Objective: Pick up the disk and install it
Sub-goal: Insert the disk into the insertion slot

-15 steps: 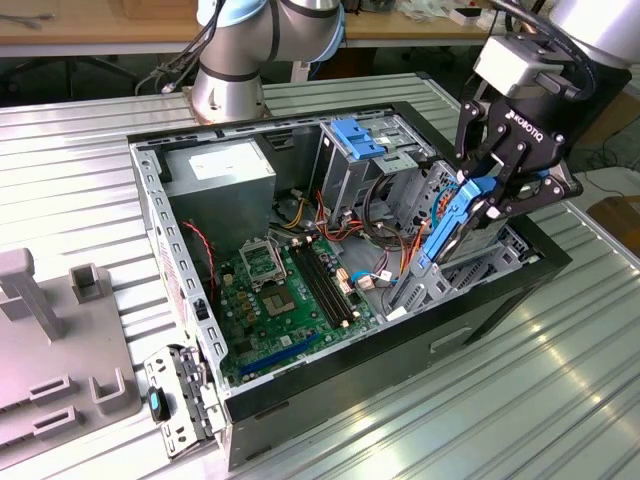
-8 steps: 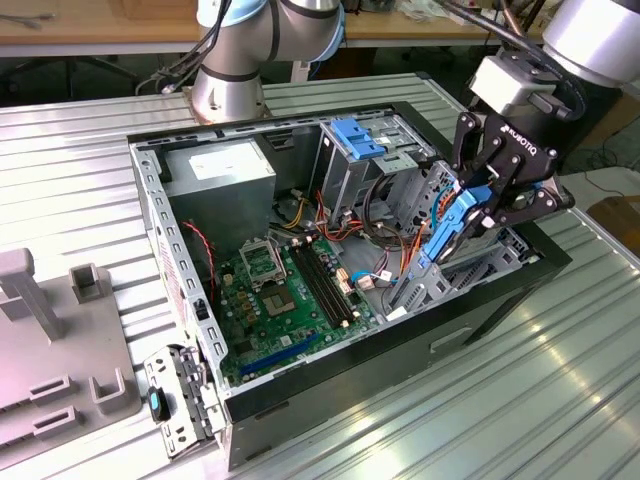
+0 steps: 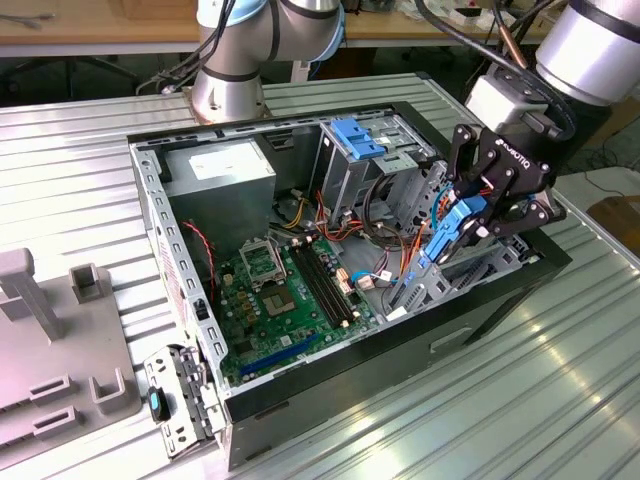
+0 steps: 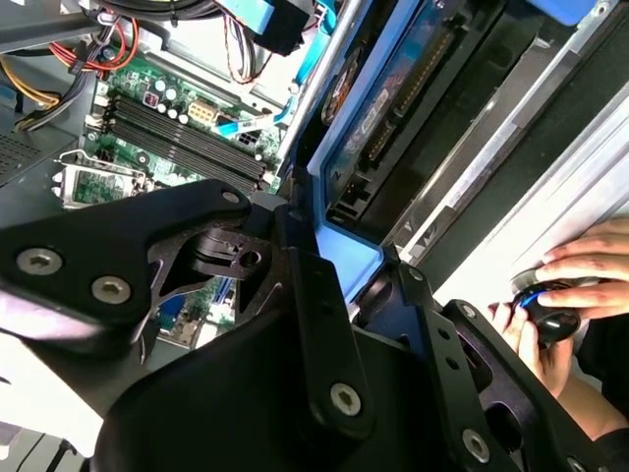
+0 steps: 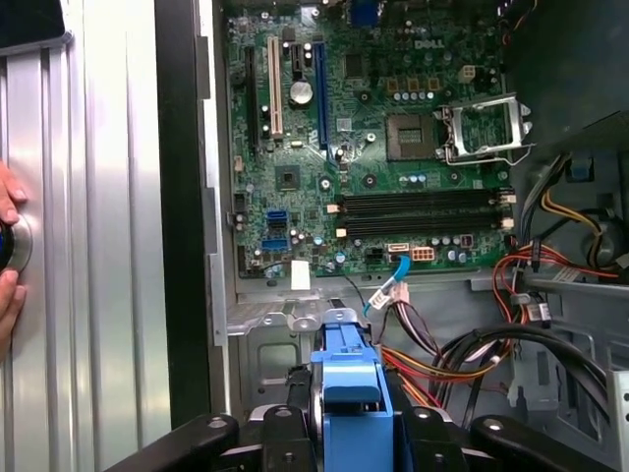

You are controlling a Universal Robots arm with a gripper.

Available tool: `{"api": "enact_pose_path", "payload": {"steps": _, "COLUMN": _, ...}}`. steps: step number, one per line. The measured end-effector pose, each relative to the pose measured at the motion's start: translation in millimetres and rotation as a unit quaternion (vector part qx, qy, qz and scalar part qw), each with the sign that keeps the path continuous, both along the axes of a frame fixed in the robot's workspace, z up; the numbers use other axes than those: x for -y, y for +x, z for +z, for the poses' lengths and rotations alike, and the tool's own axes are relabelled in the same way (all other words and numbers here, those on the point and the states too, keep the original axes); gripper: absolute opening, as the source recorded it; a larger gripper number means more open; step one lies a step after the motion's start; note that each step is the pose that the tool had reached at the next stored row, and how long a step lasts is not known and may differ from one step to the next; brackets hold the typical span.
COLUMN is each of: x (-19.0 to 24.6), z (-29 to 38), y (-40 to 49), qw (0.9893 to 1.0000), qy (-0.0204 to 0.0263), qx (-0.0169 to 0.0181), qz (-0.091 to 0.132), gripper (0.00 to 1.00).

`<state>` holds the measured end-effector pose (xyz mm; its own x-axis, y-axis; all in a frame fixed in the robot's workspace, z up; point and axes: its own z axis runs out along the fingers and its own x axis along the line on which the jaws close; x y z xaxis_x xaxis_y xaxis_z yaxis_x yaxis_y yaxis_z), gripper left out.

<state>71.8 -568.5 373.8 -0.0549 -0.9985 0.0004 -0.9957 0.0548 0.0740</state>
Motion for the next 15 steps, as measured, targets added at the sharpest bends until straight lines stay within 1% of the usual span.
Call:
{"api": "enact_pose_path", "payload": {"steps": 11, "x": 2.1, "z": -15.6, "y": 1.4, "qw": 1.0, "qy": 0.0008, "qx": 0.0, "qz": 0.0, "gripper": 0.37}}
{"api": "enact_pose_path", "payload": {"steps": 13, "x": 2.4, "z": -17.8, "y": 1.6, "qw": 1.0, "qy": 0.0011, "qx": -0.0001, "qz": 0.0, "gripper": 0.37}}
{"api": "enact_pose_path", "payload": {"steps": 15, "x": 2.4, "z": -17.8, "y": 1.7, "qw": 1.0, "qy": 0.001, "qx": -0.0001, "qz": 0.0, "gripper": 0.37}}
